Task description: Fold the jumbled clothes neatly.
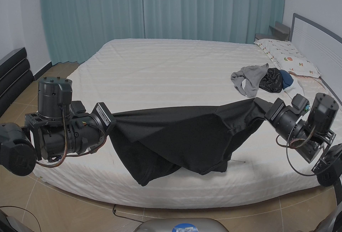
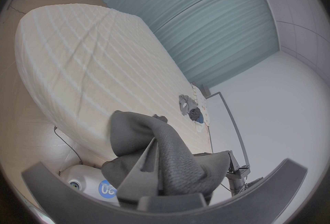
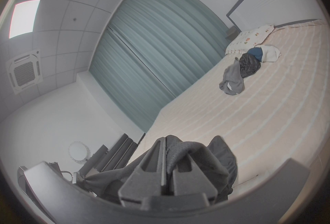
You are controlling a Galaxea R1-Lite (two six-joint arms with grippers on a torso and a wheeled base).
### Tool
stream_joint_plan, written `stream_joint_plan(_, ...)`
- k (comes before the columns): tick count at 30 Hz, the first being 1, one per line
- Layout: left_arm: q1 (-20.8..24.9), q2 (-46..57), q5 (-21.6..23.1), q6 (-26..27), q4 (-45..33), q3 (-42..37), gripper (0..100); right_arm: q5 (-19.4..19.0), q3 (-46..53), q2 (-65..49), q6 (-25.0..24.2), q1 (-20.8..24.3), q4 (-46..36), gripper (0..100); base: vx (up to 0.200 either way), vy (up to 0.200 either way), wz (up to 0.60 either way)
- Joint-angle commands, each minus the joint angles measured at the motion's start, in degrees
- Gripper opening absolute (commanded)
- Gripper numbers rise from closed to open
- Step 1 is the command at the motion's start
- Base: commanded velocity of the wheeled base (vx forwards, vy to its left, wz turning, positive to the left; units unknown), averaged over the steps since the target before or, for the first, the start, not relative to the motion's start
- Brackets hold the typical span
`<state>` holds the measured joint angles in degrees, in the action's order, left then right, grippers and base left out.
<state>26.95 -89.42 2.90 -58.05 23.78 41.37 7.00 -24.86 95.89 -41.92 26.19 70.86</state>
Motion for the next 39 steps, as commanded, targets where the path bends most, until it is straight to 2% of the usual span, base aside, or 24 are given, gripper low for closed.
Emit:
stream_joint_plan(1,1.3,5.5,-0.2,0.2,-0.1,-0.2,0,0.1,1.2,-10.1,0.3,0.0,-1.1,0,-0.2,0.0,0.0)
stream_joint_plan(3,1.3,6.7,-0.4,0.2,-0.1,0.3,0,0.2,0.5,-13.5,0.4,0.0,-2.7,0,0.0,0.0,0.0)
stream_joint_plan(5,1.3,8.7,-0.9,0.3,-0.1,2.0,0,-0.1,-3.0,-19.4,0.9,-0.3,-8.1,0,0.0,0.0,0.0)
stream_joint_plan(8,1.0,9.1,-1.0,0.4,-0.3,4.2,0,-0.6,-7.8,-22.4,0.9,-1.0,-14.3,0,0.0,0.0,0.0)
stream_joint_plan(11,0.0,7.1,-0.9,0.4,-1.5,8.1,0,-3.0,-15.4,-21.9,0.7,-5.4,-21.5,0,0.0,0.0,0.0)
stream_joint_plan(14,-0.5,3.2,-0.9,0.3,-2.8,11.7,0,-6.4,-22.0,-18.1,0.5,-8.7,-24.5,0,0.0,0.0,0.0)
stream_joint_plan(25,-4.5,-11.7,-1.0,0.0,-3.2,23.0,0,-6.5,-41.5,-0.4,1.0,-11.0,-29.1,0,0.0,0.0,0.0)
stream_joint_plan(27,-5.2,-15.6,-0.9,0.0,-3.2,25.5,0,-6.3,-45.5,4.7,1.0,-10.9,-29.2,0,0.2,0.0,0.0)
stream_joint_plan(30,-5.2,-15.8,-0.9,0.0,-3.2,25.7,0,-6.3,-45.8,5.0,1.0,-10.8,-29.1,0,0.2,0.0,0.0)
stream_joint_plan(31,-6.2,-20.3,-0.9,0.0,-3.1,28.8,0,-6.2,-48.2,10.7,1.1,-10.2,-28.4,0,0.2,0.0,0.0)
stream_joint_plan(39,-8.1,-32.0,-0.4,-0.1,-3.1,38.2,0,-2.8,-56.4,23.6,1.4,-10.2,-23.7,0,0.2,0.0,0.0)
